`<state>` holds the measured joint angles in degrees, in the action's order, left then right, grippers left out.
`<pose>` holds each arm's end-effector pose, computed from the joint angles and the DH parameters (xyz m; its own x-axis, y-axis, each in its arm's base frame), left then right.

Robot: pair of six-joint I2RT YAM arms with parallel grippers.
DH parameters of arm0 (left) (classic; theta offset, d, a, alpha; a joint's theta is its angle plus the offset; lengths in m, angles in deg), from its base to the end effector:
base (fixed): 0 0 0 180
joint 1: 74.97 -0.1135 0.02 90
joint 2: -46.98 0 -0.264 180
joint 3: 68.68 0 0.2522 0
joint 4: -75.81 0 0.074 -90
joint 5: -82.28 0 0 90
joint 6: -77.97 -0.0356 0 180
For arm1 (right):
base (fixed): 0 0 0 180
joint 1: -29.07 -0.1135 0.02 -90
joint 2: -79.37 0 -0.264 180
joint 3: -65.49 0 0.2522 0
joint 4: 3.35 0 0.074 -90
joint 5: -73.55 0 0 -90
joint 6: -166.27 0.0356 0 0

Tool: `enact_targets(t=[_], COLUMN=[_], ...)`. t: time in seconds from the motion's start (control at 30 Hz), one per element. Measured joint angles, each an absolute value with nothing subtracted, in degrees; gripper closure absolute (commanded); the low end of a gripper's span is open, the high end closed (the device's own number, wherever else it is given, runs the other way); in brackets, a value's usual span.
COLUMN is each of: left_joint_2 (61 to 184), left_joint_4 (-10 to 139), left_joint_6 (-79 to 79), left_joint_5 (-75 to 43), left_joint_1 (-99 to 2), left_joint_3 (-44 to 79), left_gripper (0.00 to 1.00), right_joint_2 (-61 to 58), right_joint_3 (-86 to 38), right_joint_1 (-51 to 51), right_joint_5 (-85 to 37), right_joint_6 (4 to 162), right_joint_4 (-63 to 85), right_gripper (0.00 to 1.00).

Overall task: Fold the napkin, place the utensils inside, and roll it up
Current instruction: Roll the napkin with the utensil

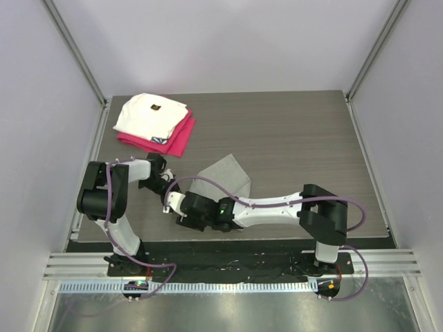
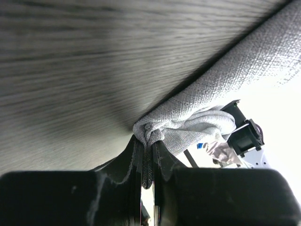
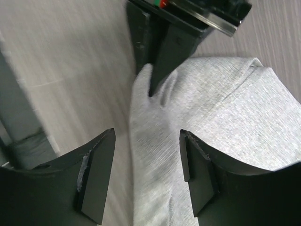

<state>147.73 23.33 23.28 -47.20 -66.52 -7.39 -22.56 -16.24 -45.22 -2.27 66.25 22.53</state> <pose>0.2544 -0.0607 0.1112 -0.8600 -0.3233 0.3949 -0.4962 0.7105 -0.4990 0.1131 0.3697 0.2065 -0.0377 -0.7570 -0.6524 -0.9077 0.2989 -0.2945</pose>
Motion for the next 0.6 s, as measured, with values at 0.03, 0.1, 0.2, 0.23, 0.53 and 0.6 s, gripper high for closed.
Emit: enact_targets(t=[0.03, 0.1, 0.2, 0.23, 0.53, 0.6], left_joint_2=[148.0, 148.6, 149.2, 149.3, 149.4, 149.4], left_joint_4=[23.0, 22.5, 21.3, 21.0, 18.9, 18.6], left_joint_6=[23.1, 22.7, 21.8, 21.5, 19.9, 19.7], left_joint_5=[-47.4, -47.7, -47.8, -47.8, -47.2, -47.2], left_joint_1=[-66.5, -66.8, -67.0, -67.1, -67.8, -67.9], left_joint_3=[-7.2, -6.9, -6.1, -6.0, -5.2, -5.2], left_gripper=[1.00, 1.00, 1.00, 1.00, 1.00, 1.00], right_joint_2=[-23.7, -25.8, -27.3, -27.4, -28.7, -29.5], right_joint_3=[-16.2, -16.2, -16.1, -16.0, -16.0, -16.0], right_joint_1=[-45.4, -45.6, -45.8, -45.9, -46.4, -46.4], right_joint_5=[-0.5, 2.1, 3.7, 3.8, 1.9, 1.4], right_joint_6=[65.9, 65.4, 64.7, 64.5, 64.1, 64.1], right_joint_4=[21.9, 20.7, 19.4, 19.1, 16.3, 16.2], right_gripper=[0.37, 0.38, 0.41, 0.43, 0.50, 0.50])
